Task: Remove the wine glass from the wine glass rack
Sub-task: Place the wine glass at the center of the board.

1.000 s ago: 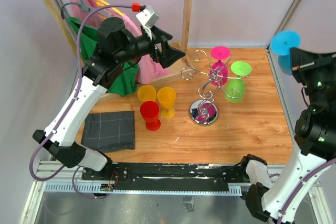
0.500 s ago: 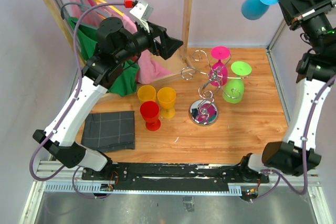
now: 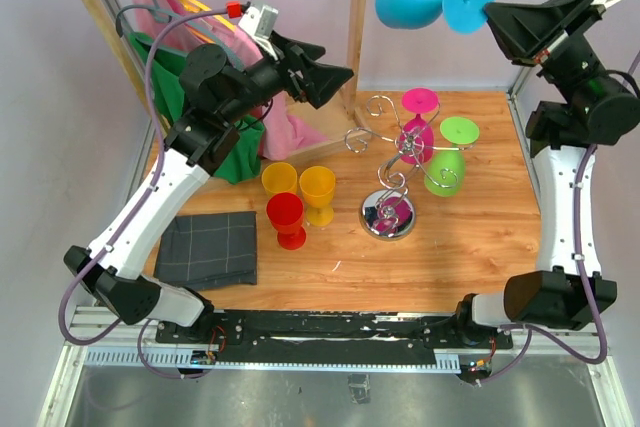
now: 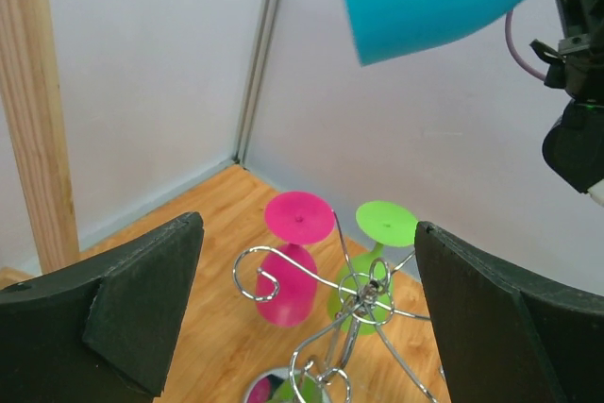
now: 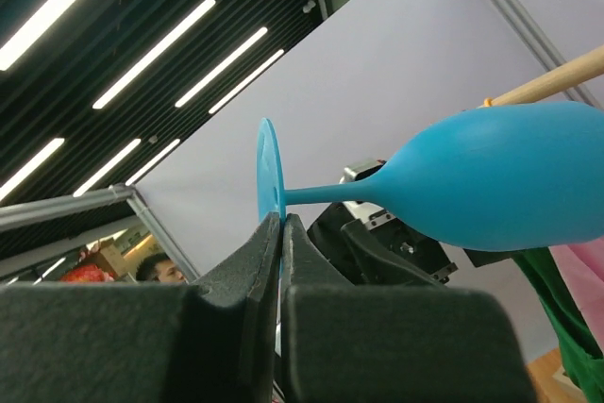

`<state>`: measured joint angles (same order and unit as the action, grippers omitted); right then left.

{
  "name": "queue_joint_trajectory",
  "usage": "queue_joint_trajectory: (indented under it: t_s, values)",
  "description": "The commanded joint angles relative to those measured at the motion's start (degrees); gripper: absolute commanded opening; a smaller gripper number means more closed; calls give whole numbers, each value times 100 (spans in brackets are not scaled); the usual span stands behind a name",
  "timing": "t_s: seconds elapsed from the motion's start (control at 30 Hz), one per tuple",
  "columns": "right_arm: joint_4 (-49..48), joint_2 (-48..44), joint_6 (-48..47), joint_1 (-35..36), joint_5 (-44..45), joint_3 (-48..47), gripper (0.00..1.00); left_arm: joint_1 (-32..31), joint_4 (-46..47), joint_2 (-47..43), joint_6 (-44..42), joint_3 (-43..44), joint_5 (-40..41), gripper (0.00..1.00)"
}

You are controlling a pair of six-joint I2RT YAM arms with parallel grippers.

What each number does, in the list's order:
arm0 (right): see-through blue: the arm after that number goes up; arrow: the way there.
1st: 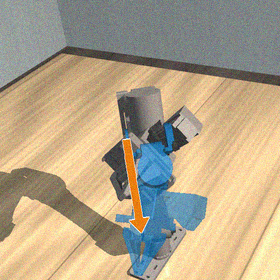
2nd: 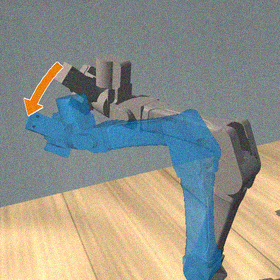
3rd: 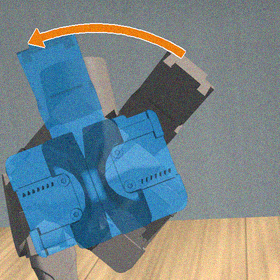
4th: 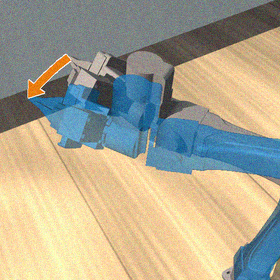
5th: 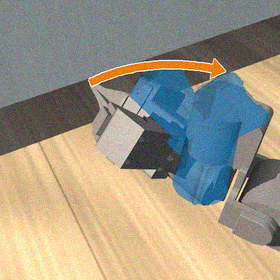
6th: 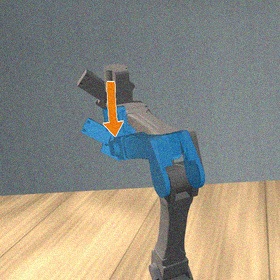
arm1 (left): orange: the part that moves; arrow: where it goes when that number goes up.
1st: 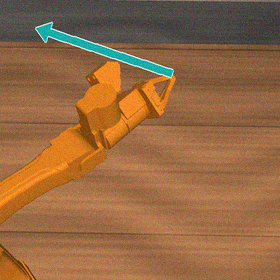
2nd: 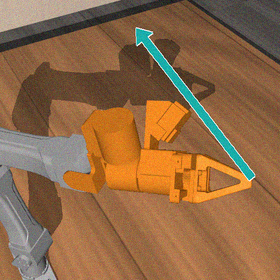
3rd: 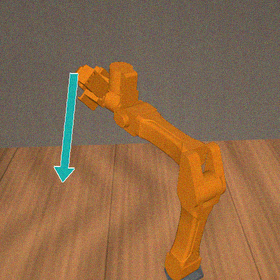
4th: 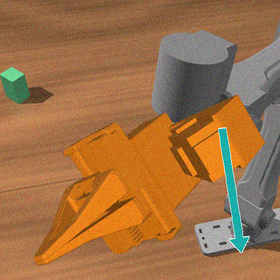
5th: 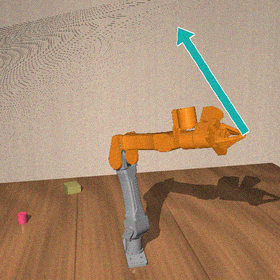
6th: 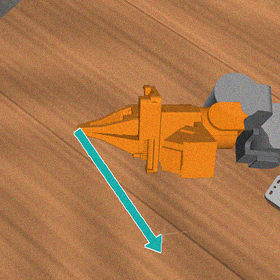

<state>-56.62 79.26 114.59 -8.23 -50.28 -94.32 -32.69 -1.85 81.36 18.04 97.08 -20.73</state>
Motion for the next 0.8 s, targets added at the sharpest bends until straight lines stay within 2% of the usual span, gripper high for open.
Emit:
queue_joint_trajectory:
  t_s: [0.0, 0.2, 0.47, 0.77]
  values:
    - [-1970, -235, 1229, 67, 69, 501, 1, 194, 1176, -364, 470, -674, -439, 99]
    - [-2743, -420, 1654, 74, 88, 1210, 1, 201, 2094, -601, 498, -1250, -1101, 99]
    - [-3176, -507, 1984, 180, 69, 1227, 1, 210, 2576, -480, 321, -1245, -1366, 99]
    - [-3231, -555, 1695, 1100, -98, 1470, 1, 219, 3319, -296, 292, -1327, -1728, 99]
